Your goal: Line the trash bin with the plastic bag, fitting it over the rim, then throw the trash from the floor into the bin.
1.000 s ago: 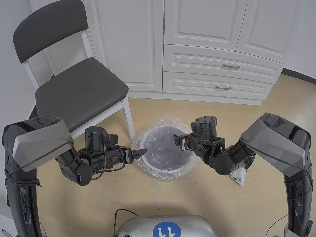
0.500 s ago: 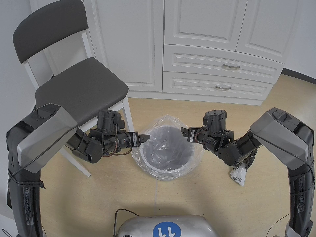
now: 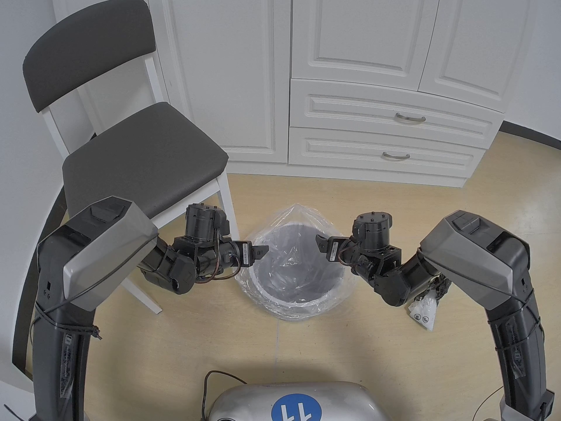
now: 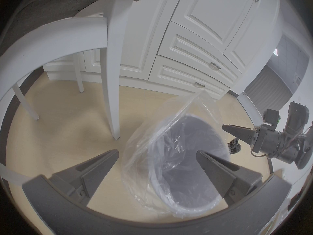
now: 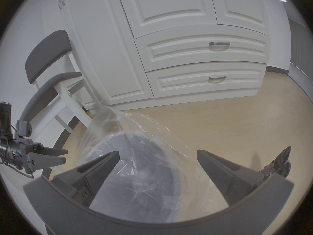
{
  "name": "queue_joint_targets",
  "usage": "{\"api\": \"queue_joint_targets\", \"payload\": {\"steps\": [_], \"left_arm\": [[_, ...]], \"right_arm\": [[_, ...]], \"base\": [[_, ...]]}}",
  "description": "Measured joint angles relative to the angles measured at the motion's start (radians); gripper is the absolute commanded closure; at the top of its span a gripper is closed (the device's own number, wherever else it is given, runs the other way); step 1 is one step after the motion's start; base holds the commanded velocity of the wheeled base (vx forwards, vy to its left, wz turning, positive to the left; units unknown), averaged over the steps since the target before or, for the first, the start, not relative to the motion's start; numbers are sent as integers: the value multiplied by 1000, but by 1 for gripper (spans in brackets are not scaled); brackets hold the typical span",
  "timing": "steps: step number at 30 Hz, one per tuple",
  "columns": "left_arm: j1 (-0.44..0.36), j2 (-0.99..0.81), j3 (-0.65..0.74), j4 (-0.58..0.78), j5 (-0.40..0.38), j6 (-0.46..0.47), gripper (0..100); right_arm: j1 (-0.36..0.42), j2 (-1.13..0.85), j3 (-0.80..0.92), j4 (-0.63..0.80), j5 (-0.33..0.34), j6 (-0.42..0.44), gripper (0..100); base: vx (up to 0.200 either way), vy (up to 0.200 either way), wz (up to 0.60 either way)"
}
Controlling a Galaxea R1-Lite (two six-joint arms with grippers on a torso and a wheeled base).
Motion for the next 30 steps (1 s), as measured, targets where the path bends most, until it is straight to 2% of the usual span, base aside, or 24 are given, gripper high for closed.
{"api": "queue_joint_targets", "payload": {"steps": [4, 10, 18, 30], "left_arm": [[-1, 49, -70, -1, 33, 1, 0], [1, 140, -192, 0, 132, -13, 0], [1, 212, -295, 10, 187, -54, 0], [13, 291, -543, 169, 294, -158, 0]], "right_arm": [[-8, 64, -79, -14, -17, 1, 0], [-28, 137, -171, -49, -37, 2, 0], [-64, 210, -304, -58, -74, 5, 0], [-90, 321, -502, -44, -80, 6, 0]], "base": [[0, 0, 0], [0, 0, 0], [0, 0, 0], [0, 0, 0]]}}
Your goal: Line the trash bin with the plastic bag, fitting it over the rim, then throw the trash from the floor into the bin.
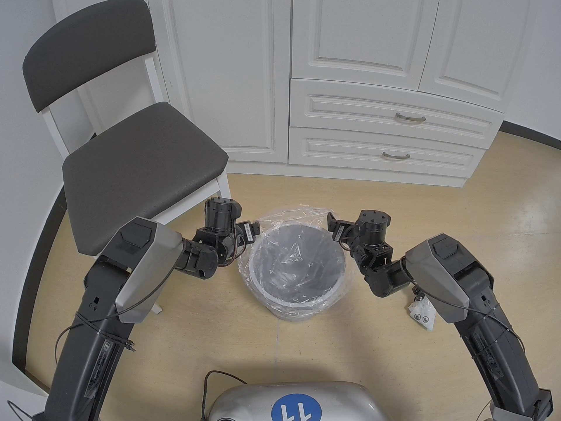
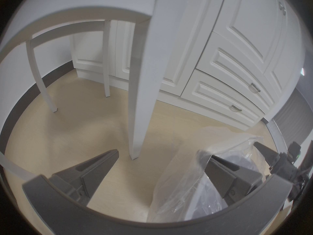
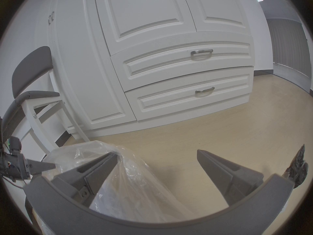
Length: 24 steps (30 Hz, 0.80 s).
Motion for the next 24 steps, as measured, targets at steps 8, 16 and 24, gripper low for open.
{"api": "queue_joint_targets", "payload": {"steps": [8, 16, 24], "left_arm": [[2, 55, -79, 45, 31, -21, 0], [1, 42, -39, 93, 28, -20, 0], [0, -23, 91, 96, -27, -13, 0]], "right_arm": [[-16, 55, -63, 43, 7, -1, 0], [-20, 53, -43, 84, 7, -1, 0], [-14, -1, 107, 90, 54, -3, 0]], "base": [[0, 0, 0], [0, 0, 0], [0, 0, 0]]}}
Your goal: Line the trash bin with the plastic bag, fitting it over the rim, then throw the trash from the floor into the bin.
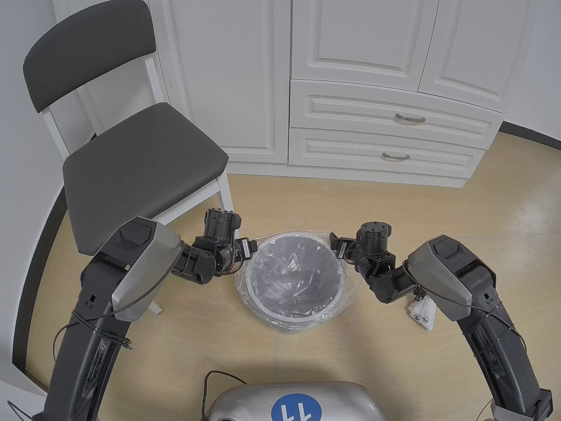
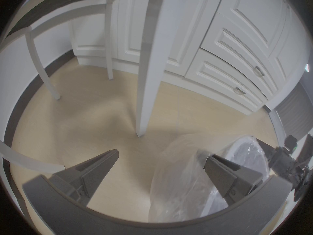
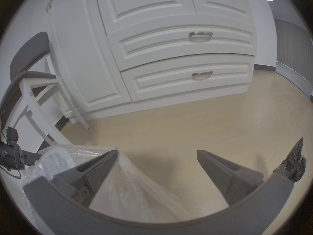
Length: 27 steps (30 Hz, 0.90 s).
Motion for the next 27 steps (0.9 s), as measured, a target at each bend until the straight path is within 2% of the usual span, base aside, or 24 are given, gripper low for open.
{"api": "queue_joint_targets", "payload": {"steps": [6, 22, 27], "left_arm": [[-1, -81, 122, 13, -103, 3, 0], [14, -72, 62, 44, -96, 3, 0], [24, -44, 5, 109, -93, 3, 0]], "right_arm": [[5, -40, 85, 10, 37, -5, 0], [-4, -11, 1, 4, 35, 1, 0], [-4, 15, -34, 19, 39, 2, 0]], "base": [[0, 0, 0], [0, 0, 0], [0, 0, 0]]}}
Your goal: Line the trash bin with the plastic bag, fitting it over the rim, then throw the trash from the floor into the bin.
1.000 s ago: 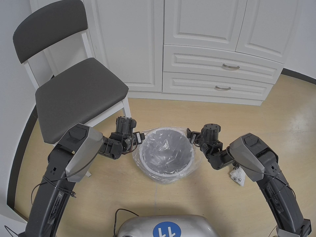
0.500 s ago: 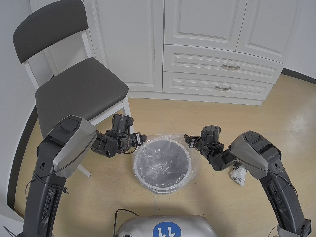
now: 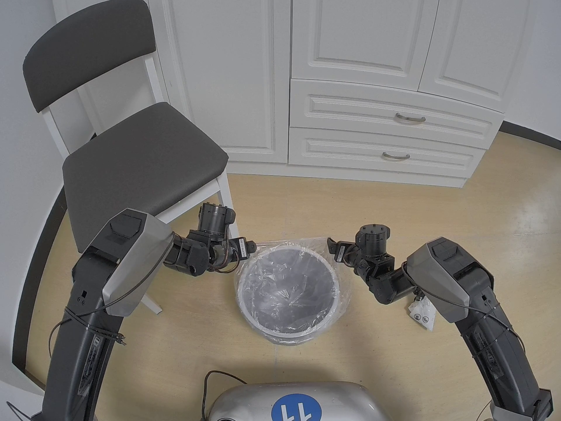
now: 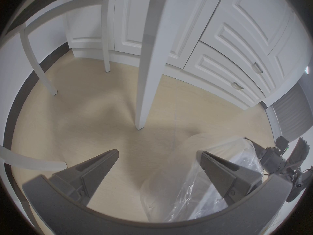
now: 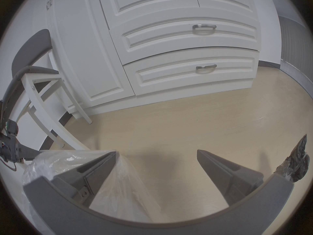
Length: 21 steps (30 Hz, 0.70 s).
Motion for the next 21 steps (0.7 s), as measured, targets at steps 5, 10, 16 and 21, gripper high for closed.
{"api": "queue_joint_targets", "payload": {"steps": [5, 10, 16, 21], "left_arm": [[5, 22, -37, 49, 1, 0, 0], [7, 31, -54, 107, 1, 0, 0], [7, 36, -81, 193, 2, 4, 0], [7, 47, -119, 261, 28, 26, 0]], "right_arm": [[-1, 24, -30, 92, 4, 7, 0], [-2, 35, -58, 142, 5, 24, 0], [-8, 41, -69, 147, 6, 27, 0], [-10, 51, -89, 146, 5, 73, 0]], "base": [[0, 0, 0], [0, 0, 0], [0, 0, 0], [0, 0, 0]]}}
